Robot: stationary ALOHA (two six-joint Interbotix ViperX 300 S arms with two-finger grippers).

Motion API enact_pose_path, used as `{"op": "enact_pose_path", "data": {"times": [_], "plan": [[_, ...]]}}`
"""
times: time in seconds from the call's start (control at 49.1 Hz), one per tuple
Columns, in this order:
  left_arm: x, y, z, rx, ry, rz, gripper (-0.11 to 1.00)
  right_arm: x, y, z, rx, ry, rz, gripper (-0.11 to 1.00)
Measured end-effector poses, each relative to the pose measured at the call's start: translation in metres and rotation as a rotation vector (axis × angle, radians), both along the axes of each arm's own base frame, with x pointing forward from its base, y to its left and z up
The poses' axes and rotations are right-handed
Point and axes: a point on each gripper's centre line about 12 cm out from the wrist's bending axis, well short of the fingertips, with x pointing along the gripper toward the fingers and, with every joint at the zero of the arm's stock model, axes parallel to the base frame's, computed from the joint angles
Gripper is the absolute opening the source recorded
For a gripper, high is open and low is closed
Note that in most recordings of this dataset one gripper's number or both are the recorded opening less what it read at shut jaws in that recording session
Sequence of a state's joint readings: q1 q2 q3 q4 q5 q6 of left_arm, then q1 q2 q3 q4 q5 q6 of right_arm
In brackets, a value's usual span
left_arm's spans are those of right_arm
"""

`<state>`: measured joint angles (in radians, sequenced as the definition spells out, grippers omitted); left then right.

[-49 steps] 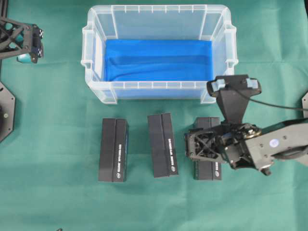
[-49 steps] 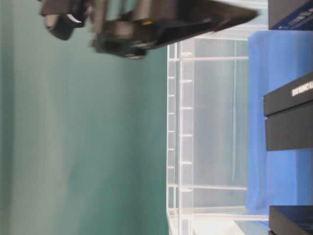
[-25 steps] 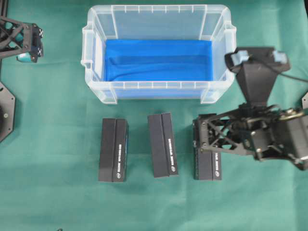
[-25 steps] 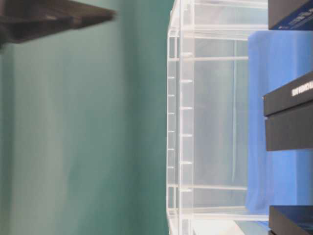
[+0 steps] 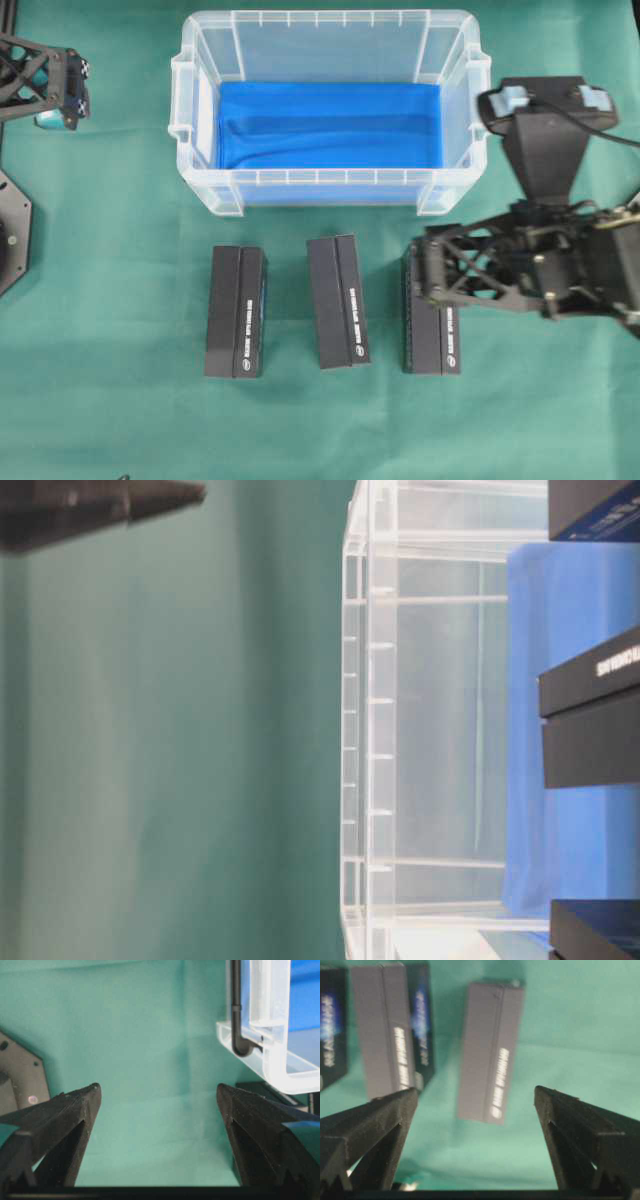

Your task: Take out the box from the case.

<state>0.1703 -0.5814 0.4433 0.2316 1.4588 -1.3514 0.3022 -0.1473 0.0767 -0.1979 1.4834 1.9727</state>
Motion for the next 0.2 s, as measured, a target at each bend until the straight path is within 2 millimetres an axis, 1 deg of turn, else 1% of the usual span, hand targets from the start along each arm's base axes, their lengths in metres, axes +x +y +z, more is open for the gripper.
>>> {"op": "enact_pose_path", "data": {"times": [0.204], "plan": [[0.000,0.000,0.000,0.000,0.000,-0.001,0.98,-0.033,0.008,0.000,0.026,0.008,-0.013,0.95]]}}
